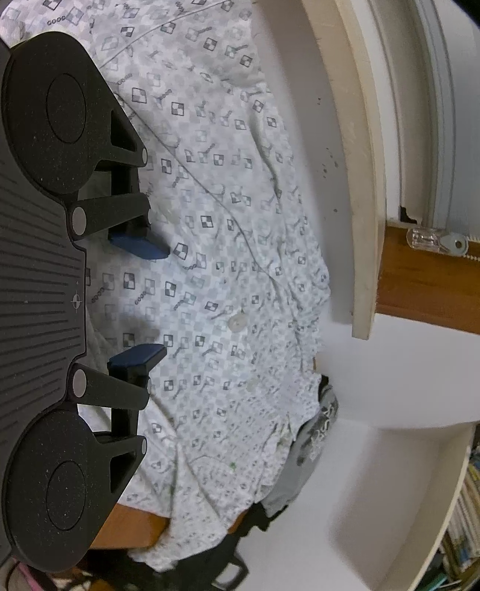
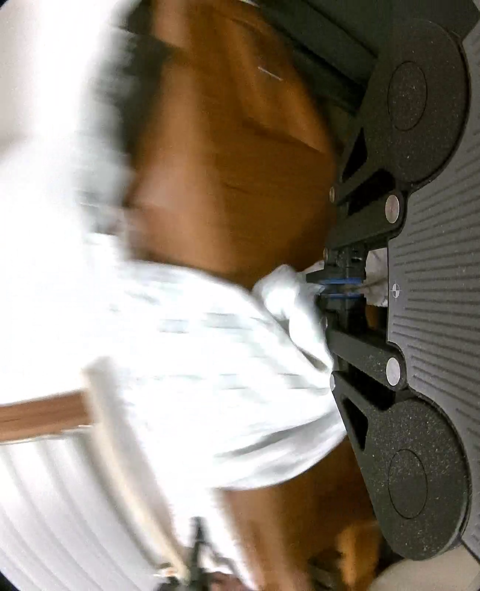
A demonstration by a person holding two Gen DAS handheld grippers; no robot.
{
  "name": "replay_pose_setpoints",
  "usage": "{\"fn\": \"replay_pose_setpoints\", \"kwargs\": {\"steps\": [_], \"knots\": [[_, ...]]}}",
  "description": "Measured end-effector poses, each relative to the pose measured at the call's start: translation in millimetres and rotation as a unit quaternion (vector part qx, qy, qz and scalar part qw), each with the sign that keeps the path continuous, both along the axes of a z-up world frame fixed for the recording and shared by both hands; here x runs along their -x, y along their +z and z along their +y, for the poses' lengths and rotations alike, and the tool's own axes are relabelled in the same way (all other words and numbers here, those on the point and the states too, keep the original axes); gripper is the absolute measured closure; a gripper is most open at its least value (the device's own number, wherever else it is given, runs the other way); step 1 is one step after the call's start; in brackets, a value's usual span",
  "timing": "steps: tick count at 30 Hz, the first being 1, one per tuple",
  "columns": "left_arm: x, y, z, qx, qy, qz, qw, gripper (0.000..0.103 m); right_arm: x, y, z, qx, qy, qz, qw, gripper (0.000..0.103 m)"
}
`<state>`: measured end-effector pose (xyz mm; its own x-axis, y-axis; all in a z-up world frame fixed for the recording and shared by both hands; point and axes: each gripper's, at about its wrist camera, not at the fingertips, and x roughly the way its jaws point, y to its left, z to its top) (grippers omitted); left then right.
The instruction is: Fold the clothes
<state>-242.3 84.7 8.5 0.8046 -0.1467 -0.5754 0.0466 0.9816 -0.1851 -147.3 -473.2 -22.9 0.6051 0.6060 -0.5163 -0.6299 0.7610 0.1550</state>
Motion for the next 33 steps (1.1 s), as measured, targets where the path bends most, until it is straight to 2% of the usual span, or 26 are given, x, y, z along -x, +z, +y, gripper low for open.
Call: {"fn": "replay_pose_setpoints", "kwargs": {"steps": [4,8,14,17,18,20,24,27,31,33], "knots": [[1,0,5,0.021,0.0,-0.003,0.9998,0.048,-9,78,4,0.018,-0.015,-0.099,0.995,0.098],[5,2,8,0.034,0.002,-0.014,0.9993,0.047,-29,139,30,0.057,-0.009,-0.187,0.981,0.097],[9,3,7,0.035,0.006,-0.019,0.9992,0.047,-43,184,114,0.099,0.013,-0.281,0.954,0.097],[9,3,8,0.039,0.006,-0.016,0.9991,0.046,-60,187,155,0.105,0.031,-0.291,0.95,0.096],[9,3,8,0.04,0.005,-0.016,0.999,0.046,-66,187,167,0.11,0.037,-0.289,0.95,0.094],[10,3,9,0.044,0.006,-0.016,0.9989,0.046,-77,173,185,0.137,0.044,-0.252,0.957,0.076],[9,2,10,0.05,0.006,-0.014,0.9986,0.044,-93,134,180,0.18,0.055,-0.181,0.965,0.07],[9,2,10,0.05,0.005,-0.011,0.9987,0.044,-98,110,150,0.172,0.037,-0.129,0.976,0.056],[8,1,9,0.047,0.005,-0.008,0.9988,0.044,-107,91,107,0.13,0.044,-0.055,0.989,0.046],[8,1,9,0.047,0.003,-0.007,0.9988,0.043,-110,84,106,0.111,0.055,-0.028,0.992,0.04]]}}
